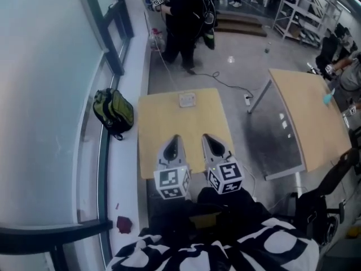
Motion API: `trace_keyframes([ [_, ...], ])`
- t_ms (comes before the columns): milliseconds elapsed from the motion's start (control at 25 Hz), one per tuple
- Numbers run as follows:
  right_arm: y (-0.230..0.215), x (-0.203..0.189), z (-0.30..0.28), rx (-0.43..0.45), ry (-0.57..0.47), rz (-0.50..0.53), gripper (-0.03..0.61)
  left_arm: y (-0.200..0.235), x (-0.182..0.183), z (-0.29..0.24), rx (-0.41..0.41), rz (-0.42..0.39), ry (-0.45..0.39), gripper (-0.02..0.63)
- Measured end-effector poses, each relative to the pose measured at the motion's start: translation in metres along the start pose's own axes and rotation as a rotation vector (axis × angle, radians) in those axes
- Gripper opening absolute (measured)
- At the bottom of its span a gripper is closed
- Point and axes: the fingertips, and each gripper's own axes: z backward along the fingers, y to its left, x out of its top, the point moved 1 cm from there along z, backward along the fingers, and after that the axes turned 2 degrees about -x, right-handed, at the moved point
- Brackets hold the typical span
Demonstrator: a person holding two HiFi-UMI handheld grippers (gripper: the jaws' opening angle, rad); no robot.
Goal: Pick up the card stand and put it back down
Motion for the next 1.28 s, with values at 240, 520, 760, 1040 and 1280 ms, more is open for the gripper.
trace_keyframes([
  [240,-0.007,-0.016,-0.034,-0.006,0.051,-0.024,0.02,0.015,-0.006,-0.033,-0.018,0.013,0.027,-0.002],
  [520,-0.039,-0.027,-0.085,-0.012,0.085,-0.074,0.02,0.026,-0.026,-0.085,-0.018,-0.003,0.095,-0.002],
  [760,-0.064,-0.057,-0.116,-0.008,0.159,-0.098,0.02,0.035,-0.057,-0.122,-0.056,-0.01,0.173,-0.001],
  [1040,-0.089,-0.082,-0.147,0.013,0.232,-0.102,0.02,0.045,-0.095,-0.161,-0.148,-0.005,0.264,-0.001],
  [1280,-0.101,-0.1,-0.162,0.033,0.285,-0.112,0.02,0.08,-0.136,-0.167,-0.127,-0.025,0.375,0.0],
])
